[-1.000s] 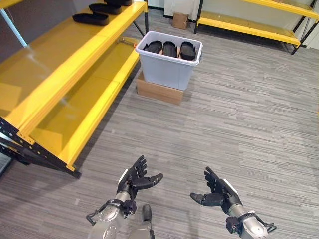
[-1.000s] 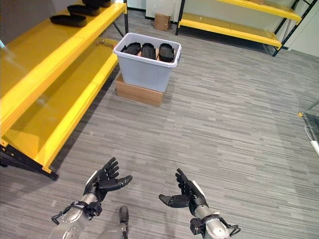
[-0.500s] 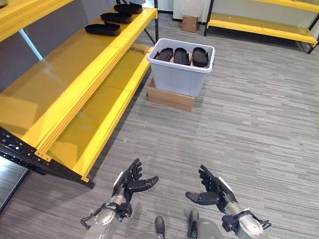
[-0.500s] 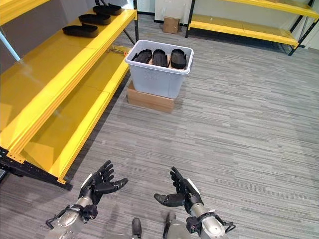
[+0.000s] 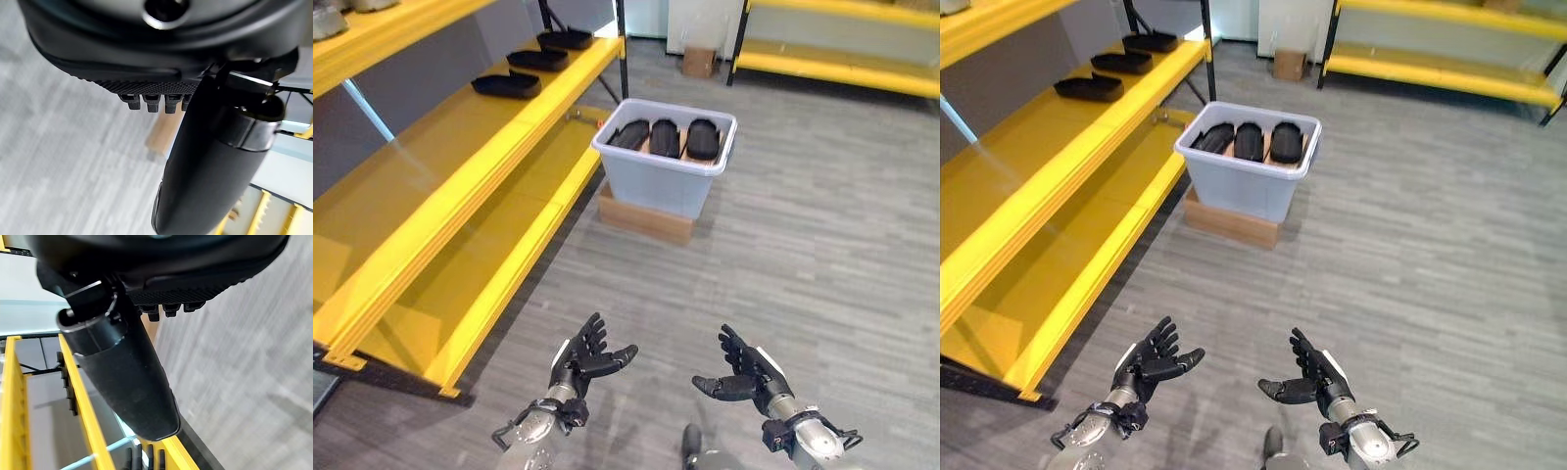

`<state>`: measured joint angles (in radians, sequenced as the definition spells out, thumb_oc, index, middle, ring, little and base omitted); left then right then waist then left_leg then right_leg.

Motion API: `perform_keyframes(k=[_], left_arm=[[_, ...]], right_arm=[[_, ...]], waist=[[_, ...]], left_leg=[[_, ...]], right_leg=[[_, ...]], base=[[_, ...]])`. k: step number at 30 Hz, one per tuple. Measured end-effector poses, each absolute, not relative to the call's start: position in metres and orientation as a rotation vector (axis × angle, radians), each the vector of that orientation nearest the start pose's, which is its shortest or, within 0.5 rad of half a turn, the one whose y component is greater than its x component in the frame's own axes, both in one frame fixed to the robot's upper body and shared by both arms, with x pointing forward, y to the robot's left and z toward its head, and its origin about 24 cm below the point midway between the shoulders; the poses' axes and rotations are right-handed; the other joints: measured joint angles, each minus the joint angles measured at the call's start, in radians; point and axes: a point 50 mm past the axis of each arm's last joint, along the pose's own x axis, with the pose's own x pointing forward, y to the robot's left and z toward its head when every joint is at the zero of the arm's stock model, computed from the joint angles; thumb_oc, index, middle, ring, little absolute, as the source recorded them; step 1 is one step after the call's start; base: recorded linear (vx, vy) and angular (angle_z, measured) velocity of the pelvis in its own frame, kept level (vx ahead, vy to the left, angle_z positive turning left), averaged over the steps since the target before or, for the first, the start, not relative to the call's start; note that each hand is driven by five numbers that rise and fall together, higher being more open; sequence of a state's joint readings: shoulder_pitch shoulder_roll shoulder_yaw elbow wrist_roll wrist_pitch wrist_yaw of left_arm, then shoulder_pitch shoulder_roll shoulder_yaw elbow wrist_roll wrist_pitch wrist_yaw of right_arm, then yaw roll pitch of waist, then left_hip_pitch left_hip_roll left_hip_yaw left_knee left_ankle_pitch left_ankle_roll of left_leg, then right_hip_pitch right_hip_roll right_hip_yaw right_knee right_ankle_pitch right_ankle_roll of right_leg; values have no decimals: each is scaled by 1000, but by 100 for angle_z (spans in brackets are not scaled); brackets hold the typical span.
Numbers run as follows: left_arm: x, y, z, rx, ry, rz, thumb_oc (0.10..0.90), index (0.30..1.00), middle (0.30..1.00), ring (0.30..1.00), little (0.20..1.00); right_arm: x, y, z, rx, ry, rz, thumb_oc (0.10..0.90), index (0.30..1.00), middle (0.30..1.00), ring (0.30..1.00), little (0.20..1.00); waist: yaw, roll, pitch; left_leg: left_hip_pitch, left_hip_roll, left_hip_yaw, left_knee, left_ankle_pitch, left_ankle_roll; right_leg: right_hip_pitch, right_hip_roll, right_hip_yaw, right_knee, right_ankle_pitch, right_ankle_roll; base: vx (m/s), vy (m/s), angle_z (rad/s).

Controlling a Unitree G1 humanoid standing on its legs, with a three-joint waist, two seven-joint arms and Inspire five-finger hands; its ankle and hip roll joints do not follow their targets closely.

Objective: Move parts from the plastic box to the shelf.

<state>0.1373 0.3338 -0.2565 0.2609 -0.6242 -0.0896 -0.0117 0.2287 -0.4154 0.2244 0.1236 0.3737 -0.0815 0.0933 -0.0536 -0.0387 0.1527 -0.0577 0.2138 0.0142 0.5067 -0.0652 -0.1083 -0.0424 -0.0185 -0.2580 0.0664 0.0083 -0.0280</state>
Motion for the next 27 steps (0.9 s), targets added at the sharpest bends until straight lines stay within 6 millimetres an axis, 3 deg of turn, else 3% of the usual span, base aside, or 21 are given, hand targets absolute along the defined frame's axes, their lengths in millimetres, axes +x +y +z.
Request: perform_keyframes(k=[1,2,3,4,5,7,8,10,12,15,17,18,19,20,21,23,25,27], left_arm=[[202,187,-41,-268,379,-41,900,1000,1000,1000,1000],[202,188,-41,-268,380,-37,900,1000,1000,1000,1000],[200,188,-42,-269,383,-35,900,1000,1000,1000,1000],[201,187,-42,-271,380,-38,900,1000,1000,1000,1000],[201,187,-41,-271,378,-38,900,1000,1000,1000,1000],[198,190,-43,-268,386,-29,900,1000,1000,1000,1000],[198,190,-43,-268,386,-27,900,1000,1000,1000,1000],[196,191,-44,-270,390,-21,900,1000,1000,1000,1000],[196,191,-45,-267,395,-18,900,1000,1000,1000,1000],[196,191,-45,-266,397,-18,900,1000,1000,1000,1000],[195,192,-46,-267,400,-16,900,1000,1000,1000,1000],[192,194,-46,-266,402,-8,900,1000,1000,1000,1000],[193,200,-45,-256,397,10,900,1000,1000,1000,1000],[194,202,-44,-252,394,13,900,1000,1000,1000,1000],[199,205,-40,-238,377,11,900,1000,1000,1000,1000],[209,208,-31,-223,336,5,900,1000,1000,1000,1000],[214,209,-25,-220,311,6,900,1000,1000,1000,1000],[216,211,-23,-215,296,8,900,1000,1000,1000,1000]], right_arm=[[186,-196,-26,-14,340,199,900,1000,1000,1000,1000],[187,-195,-26,-14,334,198,900,1000,1000,1000,1000],[184,-196,-27,-13,345,193,900,1000,1000,1000,1000],[183,-197,-27,-15,346,187,900,1000,1000,1000,1000],[184,-197,-27,-16,346,186,900,1000,1000,1000,1000],[185,-196,-27,-12,339,184,900,1000,1000,1000,1000],[185,-196,-27,-11,340,185,900,1000,1000,1000,1000],[183,-196,-30,-11,358,185,900,1000,1000,1000,1000],[181,-197,-32,-16,369,184,900,1000,1000,1000,1000],[176,-199,-35,-29,388,183,900,1000,1000,1000,1000],[173,-202,-35,-40,393,188,900,1000,1000,1000,1000],[171,-202,-35,-40,396,194,900,1000,1000,1000,1000],[171,-198,-36,-30,399,200,900,1000,1000,1000,1000],[171,-197,-36,-29,397,205,900,1000,1000,1000,1000],[172,-195,-34,-21,384,207,900,1000,1000,1000,1000],[175,-190,-33,0,369,212,900,1000,1000,1000,1000],[177,-186,-32,6,364,230,900,1000,1000,1000,1000],[183,-182,-29,9,347,249,900,1000,1000,1000,1000]], waist=[[22,-12,4],[28,-21,6],[31,-36,10],[32,-54,23],[34,-60,27],[40,-57,33],[44,-54,42],[59,-47,57],[55,-32,69],[58,-21,68],[60,-4,62],[60,-5,56],[66,-38,51],[68,-46,46],[68,-58,46],[74,-61,46],[87,-55,45],[84,-48,43]], left_leg=[[-67,25,-9,139,55,3],[-89,31,-12,199,89,2],[-131,29,4,278,77,-1],[-168,-4,25,296,19,3],[-182,-13,43,285,8,11],[-234,-26,133,103,-2,26],[-235,-26,140,7,1,28],[-195,-35,118,-345,53,3],[-190,-19,77,-494,118,3],[-188,-33,-1,-578,154,0],[-174,-38,14,-553,158,19],[-159,-49,16,-548,222,30],[-147,-87,49,-535,246,44],[-146,-104,61,-529,253,54],[-149,-142,79,-500,264,93],[-150,-192,96,-459,208,133],[-141,-212,114,-429,169,151],[-127,-229,112,-426,142,172]], right_leg=[[19,15,3,-5,-4,-25],[34,21,8,-12,-24,-42],[66,24,6,-28,-21,-57],[90,10,2,-46,-28,-64],[92,7,8,-49,-28,-64],[107,10,17,-78,-29,-63],[117,13,29,-83,-29,-62],[158,25,56,-113,-34,-34],[206,43,64,-141,-43,-19],[246,50,91,-153,-80,1],[274,45,120,-152,-106,25],[280,27,142,-139,-124,54],[281,-26,164,-121,-144,80],[278,-46,169,-113,-149,87],[277,-85,163,-91,-158,105],[258,-141,163,-30,-155,115],[222,-175,167,79,-173,140],[140,-197,183,273,-177,162]], base=[[233,-159,-37],[219,-78,-20],[205,-19,14],[194,-2,12],[240,32,3],[280,99,-15],[340,146,-28],[377,149,-37],[399,150,-23],[335,161,-20],[361,202,-42],[543,335,-63],[486,338,-52],[334,257,-40],[321,265,-11],[322,269,-1],[293,269,-7],[270,307,6]])
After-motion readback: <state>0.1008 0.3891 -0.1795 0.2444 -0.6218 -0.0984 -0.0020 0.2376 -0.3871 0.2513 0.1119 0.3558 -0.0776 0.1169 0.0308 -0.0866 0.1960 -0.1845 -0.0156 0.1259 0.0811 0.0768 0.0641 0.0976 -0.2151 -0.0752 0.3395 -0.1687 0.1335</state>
